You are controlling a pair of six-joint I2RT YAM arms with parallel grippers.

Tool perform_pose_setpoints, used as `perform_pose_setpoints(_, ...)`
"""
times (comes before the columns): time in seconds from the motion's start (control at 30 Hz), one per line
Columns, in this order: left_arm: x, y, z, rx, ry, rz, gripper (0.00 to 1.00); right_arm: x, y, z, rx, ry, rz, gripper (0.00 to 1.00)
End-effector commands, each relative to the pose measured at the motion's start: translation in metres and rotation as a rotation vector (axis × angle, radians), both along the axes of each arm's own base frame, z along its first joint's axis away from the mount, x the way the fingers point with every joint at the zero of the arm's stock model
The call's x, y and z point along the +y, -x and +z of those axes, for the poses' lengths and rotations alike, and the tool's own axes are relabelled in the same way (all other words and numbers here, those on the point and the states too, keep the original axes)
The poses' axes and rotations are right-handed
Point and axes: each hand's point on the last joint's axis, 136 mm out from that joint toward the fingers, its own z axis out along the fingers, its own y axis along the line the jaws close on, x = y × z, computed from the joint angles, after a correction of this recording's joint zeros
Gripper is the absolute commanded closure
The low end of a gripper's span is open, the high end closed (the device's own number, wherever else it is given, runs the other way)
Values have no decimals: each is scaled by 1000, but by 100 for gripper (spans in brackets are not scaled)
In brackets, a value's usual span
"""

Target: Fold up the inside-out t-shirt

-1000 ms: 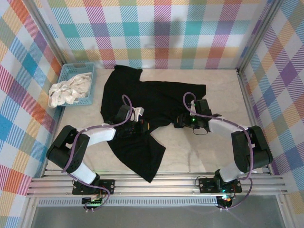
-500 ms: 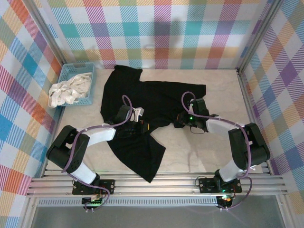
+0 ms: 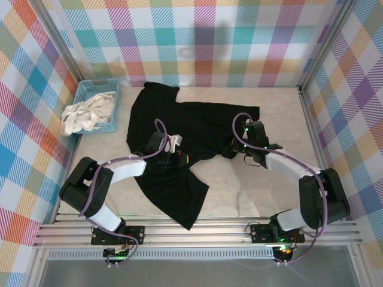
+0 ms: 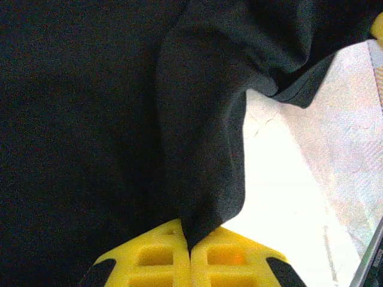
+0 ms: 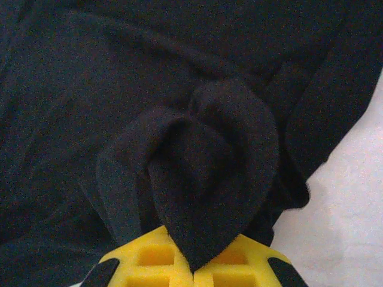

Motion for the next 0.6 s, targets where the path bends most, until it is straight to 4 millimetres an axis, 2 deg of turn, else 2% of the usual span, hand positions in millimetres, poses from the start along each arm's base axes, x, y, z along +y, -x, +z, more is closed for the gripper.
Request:
perform_pose_setpoints(0.0,-6,-24,18,-49,1,36,92,-17,-20,34,-84,55,52,100)
perform_pose_setpoints(0.07,-7,-35,28,-69,5,66,88,-20,-28,43,-82,47,93,100)
perform_pose_setpoints(0.17,-6,-40,42,-105,11,86,72,-25,-39,48,-51,30,148,100)
perform_pose_setpoints(0.33,26,-24,46,-144,-83,147,52,-22,-43,56,-44,-4,213,100)
perform_pose_setpoints(0.43,32,9,46,-172,-130,85,46,-16,-46,57,-52,-38,234,100)
perform_pose_setpoints(0.57,22,78,28,-201,-313,-85,44,-8,-51,53,-37,-80,250,100)
